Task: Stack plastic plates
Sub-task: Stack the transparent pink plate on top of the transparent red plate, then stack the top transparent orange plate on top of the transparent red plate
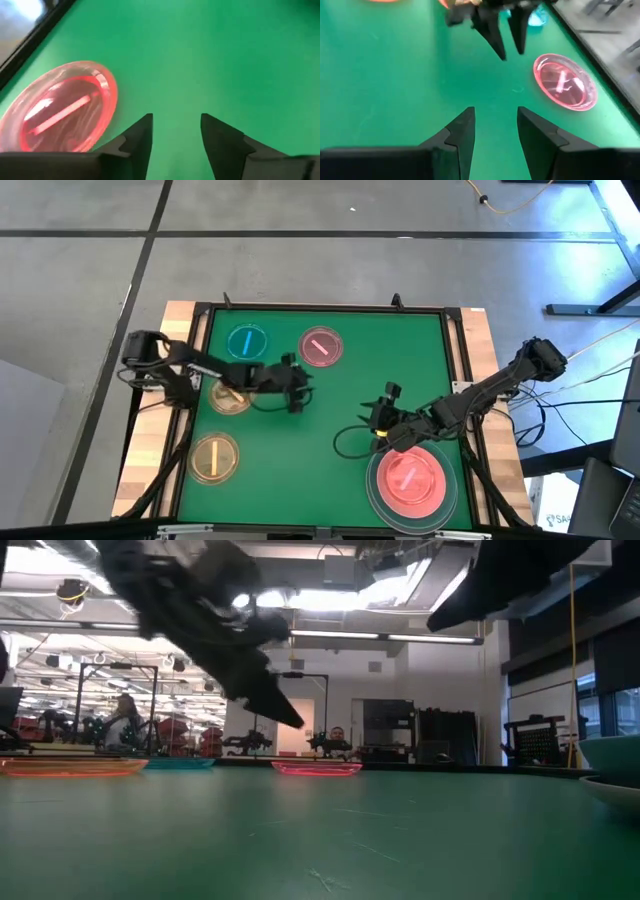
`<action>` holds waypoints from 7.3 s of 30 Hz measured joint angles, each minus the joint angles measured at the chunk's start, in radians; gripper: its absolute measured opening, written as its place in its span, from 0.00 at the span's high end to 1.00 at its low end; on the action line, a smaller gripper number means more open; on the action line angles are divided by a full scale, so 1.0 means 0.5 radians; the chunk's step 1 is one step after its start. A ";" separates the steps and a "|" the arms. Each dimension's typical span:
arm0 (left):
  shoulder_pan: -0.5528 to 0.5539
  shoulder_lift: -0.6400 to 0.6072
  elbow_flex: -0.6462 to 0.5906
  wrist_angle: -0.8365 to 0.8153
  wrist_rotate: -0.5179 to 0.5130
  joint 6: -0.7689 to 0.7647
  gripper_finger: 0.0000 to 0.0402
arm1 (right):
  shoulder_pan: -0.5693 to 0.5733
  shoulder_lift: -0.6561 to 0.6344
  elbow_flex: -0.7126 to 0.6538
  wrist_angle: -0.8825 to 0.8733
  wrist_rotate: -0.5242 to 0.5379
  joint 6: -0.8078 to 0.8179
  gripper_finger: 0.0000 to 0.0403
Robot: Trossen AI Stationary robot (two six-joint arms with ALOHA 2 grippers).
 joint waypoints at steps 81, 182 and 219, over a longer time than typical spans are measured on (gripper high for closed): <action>-0.555 0.235 0.947 -0.946 0.304 0.576 0.98 | 0.006 0.272 -0.157 0.644 -0.416 -0.781 0.99; -0.572 -0.365 -0.082 -2.112 -0.054 -1.917 0.77 | -0.193 0.602 0.519 -0.425 -0.039 -0.079 0.56; -0.896 -0.020 0.142 -0.615 0.145 0.004 0.99 | -0.192 0.711 0.382 0.520 -0.824 -0.864 0.56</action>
